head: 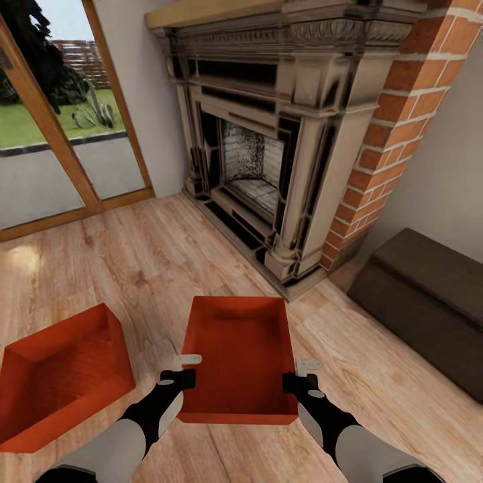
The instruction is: Move the two storage containers from the living room to the garage. In the garage, place one container on the floor and stack the other container on top of it (either order is fine).
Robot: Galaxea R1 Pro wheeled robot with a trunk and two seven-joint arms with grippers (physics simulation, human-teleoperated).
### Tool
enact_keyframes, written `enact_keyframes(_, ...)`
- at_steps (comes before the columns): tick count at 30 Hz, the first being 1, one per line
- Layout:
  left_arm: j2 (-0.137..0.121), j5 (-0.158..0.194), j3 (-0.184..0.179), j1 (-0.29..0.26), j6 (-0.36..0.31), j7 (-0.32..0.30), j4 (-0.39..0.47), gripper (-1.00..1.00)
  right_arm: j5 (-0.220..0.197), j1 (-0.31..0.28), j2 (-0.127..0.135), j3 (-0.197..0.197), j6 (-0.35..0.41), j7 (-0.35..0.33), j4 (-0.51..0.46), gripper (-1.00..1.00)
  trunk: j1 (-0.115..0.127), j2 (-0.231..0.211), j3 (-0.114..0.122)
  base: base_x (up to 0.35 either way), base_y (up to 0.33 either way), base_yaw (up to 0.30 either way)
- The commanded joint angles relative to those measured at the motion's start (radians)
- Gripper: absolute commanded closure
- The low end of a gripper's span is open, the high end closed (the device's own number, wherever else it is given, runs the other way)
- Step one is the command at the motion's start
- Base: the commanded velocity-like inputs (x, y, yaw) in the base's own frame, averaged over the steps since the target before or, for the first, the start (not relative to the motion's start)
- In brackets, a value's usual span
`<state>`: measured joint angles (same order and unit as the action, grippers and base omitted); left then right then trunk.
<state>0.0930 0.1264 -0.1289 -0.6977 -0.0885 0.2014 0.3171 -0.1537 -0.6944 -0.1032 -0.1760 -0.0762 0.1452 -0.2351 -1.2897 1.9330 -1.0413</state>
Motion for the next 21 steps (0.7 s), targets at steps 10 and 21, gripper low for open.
enact_keyframes(10,0.000,0.016,-0.005,0.000,-0.005,0.006,0.003,1.00,-0.015,-0.001,0.002,-0.007,-0.008,-0.004,0.000,1.00,0.039,-0.070,0.031,0.000,0.000,0.000)
enact_keyframes(21,-0.001,0.016,-0.006,0.000,-0.005,0.006,0.002,1.00,-0.015,-0.001,0.004,-0.016,-0.008,-0.006,0.000,1.00,0.081,-0.147,0.065,0.000,0.000,0.000)
